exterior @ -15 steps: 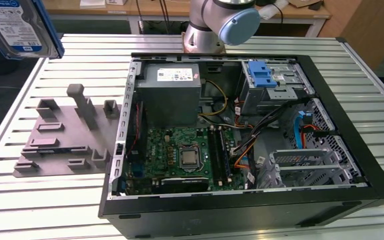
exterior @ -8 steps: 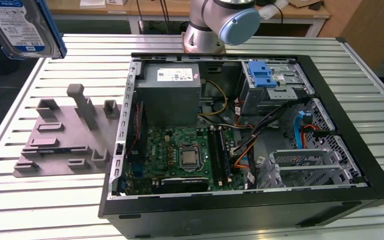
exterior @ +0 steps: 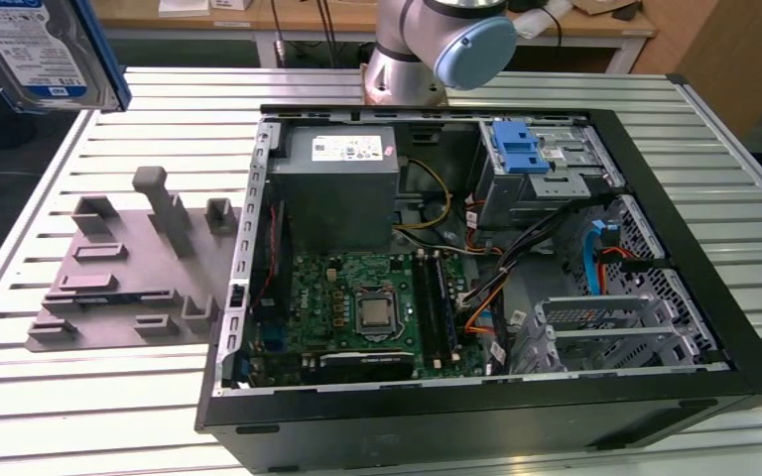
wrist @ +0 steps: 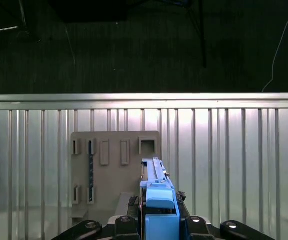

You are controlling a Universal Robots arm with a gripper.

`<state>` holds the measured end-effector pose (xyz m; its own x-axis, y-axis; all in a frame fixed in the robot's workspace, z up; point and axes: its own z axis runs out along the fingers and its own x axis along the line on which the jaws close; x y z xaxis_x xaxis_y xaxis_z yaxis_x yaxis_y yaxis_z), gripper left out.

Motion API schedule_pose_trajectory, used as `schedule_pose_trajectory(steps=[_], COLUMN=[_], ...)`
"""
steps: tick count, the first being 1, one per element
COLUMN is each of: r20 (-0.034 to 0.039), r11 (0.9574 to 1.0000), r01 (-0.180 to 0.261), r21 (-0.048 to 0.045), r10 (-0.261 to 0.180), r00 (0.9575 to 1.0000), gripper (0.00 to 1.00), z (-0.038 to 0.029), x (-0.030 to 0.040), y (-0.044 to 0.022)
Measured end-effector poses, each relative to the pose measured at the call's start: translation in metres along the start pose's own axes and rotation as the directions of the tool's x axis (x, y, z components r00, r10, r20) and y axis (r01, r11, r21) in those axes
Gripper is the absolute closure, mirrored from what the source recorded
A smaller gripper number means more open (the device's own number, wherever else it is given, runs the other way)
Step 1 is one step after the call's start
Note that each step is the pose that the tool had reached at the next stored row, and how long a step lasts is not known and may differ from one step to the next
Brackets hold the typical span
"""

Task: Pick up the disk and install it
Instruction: 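Pick up the disk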

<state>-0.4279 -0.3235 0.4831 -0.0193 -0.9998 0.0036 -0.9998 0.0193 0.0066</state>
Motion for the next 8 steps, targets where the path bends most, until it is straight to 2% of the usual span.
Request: schedule_pose_trajectory(steps=[8], r20=[0.0], r11=[1.0], r01=[0.0], r21=[-0.0001], r10=[0.0], r00=[1.0], gripper=[0.64], z=[-0.0007], x=[0.0], y=[-0.0005])
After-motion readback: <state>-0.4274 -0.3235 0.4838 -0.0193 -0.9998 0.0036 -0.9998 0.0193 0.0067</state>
